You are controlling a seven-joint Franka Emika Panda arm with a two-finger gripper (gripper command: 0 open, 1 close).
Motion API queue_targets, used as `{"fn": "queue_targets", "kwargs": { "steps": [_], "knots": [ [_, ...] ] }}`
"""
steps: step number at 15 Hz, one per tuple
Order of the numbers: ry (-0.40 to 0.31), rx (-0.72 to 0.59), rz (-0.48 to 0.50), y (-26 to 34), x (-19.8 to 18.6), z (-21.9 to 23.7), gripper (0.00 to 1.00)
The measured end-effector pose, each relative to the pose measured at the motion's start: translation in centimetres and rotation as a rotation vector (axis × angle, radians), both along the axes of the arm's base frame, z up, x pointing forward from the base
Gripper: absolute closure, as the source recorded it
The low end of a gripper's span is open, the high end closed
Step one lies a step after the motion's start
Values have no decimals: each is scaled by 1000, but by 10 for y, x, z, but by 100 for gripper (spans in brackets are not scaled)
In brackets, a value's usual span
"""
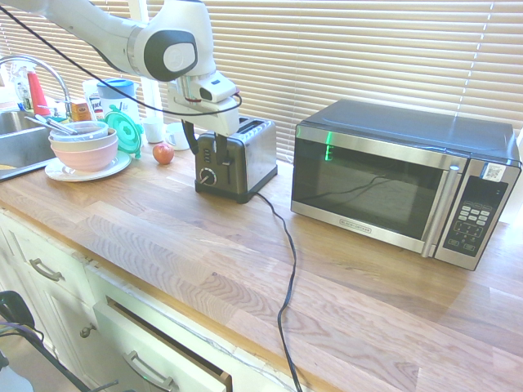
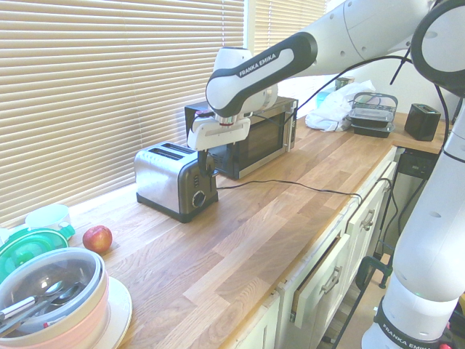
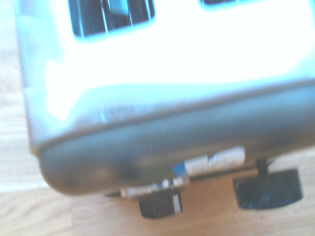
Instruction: Press the toaster
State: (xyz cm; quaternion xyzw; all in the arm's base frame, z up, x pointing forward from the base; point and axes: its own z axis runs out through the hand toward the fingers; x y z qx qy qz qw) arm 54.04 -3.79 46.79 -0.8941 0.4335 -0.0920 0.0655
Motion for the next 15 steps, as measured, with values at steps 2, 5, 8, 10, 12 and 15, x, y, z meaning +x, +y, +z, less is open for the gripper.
{"fn": "queue_targets", "kwargs": {
  "steps": [2,5,8,10,12,15],
  "knots": [
    [-16,8,-4,-5,9,12,0],
    [1,10,-1,-11,30,12,0],
    [-2,9,6,-11,47,19,0],
    [12,11,-3,-17,49,19,0],
    [8,22,-24,-32,48,18,0],
    [-32,29,-31,-49,43,15,0]
  ]
}}
